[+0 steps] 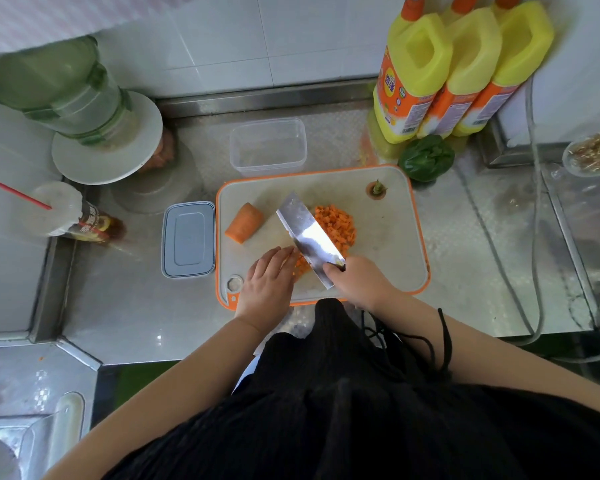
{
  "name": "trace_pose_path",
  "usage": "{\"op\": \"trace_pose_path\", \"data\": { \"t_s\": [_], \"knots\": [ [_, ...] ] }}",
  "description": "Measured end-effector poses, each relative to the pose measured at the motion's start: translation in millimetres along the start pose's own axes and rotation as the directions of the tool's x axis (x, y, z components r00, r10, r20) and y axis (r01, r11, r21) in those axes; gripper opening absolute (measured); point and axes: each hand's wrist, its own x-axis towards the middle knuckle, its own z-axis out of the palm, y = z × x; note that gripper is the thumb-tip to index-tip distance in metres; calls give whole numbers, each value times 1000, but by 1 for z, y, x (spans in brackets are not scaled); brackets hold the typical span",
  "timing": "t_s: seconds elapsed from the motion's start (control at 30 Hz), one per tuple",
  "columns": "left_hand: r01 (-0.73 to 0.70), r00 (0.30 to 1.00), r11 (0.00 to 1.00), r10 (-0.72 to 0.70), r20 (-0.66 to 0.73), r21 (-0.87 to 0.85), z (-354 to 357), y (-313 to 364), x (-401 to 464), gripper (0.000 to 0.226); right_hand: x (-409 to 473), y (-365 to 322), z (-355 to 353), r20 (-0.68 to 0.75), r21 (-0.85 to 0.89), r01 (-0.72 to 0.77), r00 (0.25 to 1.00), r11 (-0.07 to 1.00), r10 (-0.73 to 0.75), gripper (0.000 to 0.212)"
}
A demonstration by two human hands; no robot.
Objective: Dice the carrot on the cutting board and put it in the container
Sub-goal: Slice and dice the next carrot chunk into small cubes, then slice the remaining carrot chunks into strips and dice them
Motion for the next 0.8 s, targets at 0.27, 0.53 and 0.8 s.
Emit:
{"op": "trace_pose_path", "data": {
  "t_s": [0.27,0.53,0.8],
  "knots": [
    [65,997,998,-66,37,8,-6,-5,24,45,-5,8,-3,-47,28,16,999,999,-15,38],
    [-200,977,980,200,-73,14,-11,10,17,53,-4,0,-6,-89,55,52,995,997,-47,48],
    [-237,971,968,239,-17,87,4,-9,-2,45,1,5,-12,-170,140,26,985,990,-2,48]
  ]
}}
